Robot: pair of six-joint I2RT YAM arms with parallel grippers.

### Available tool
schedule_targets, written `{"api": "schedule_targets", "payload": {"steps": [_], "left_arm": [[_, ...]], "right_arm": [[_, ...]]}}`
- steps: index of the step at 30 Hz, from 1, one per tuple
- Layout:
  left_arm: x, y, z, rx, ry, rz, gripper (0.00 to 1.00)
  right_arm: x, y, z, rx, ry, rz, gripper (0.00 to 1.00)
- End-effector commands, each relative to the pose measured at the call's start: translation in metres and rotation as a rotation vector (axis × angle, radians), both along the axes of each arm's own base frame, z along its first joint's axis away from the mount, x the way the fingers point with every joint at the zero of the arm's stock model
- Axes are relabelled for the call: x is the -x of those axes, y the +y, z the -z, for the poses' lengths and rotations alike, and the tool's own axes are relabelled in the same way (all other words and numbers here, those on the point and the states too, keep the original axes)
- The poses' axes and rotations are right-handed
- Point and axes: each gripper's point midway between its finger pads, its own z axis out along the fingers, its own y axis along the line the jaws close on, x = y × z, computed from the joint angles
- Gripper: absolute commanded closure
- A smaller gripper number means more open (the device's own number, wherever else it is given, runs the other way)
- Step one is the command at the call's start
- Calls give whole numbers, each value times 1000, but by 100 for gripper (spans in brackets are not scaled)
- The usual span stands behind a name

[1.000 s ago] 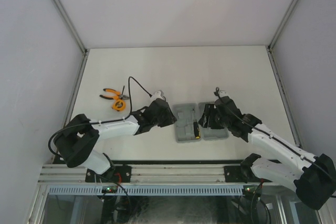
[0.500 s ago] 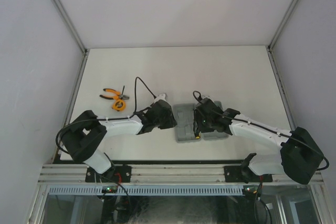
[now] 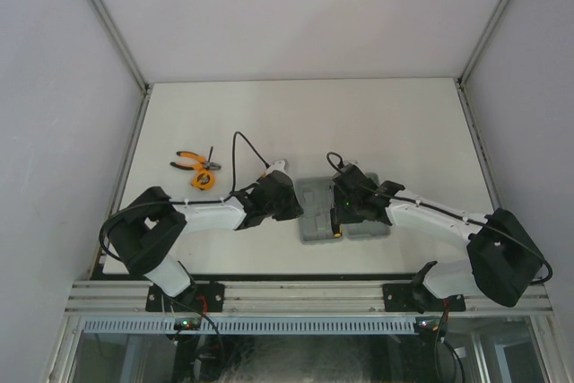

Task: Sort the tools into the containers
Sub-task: Place the screwdriver in the storage box.

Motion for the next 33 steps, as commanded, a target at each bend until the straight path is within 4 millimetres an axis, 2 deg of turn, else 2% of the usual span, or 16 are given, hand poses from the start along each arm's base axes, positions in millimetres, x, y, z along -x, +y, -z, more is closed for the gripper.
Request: {"api": "schedule_targets", "payload": {"steps": [1,16,23,30,33], "left_arm": [[-11,-12,-14,28,-45,16,81],[-10,-15,-17,36,-45,18,86],[-8,-19,-20,49,-45,23,86],[-5,-24,-27,68,-50,32,87],[-5,-28,-31,75,-54,43,88]], "right_arm": [[-11,15,-11,-53,-30,-21,75],[-11,12,11,2,11,-25,81],[-2,3,24,83,73,-29,87],[27,-3,60,183,224,-50,100],[41,-1,82,191,307,-53,100]]}}
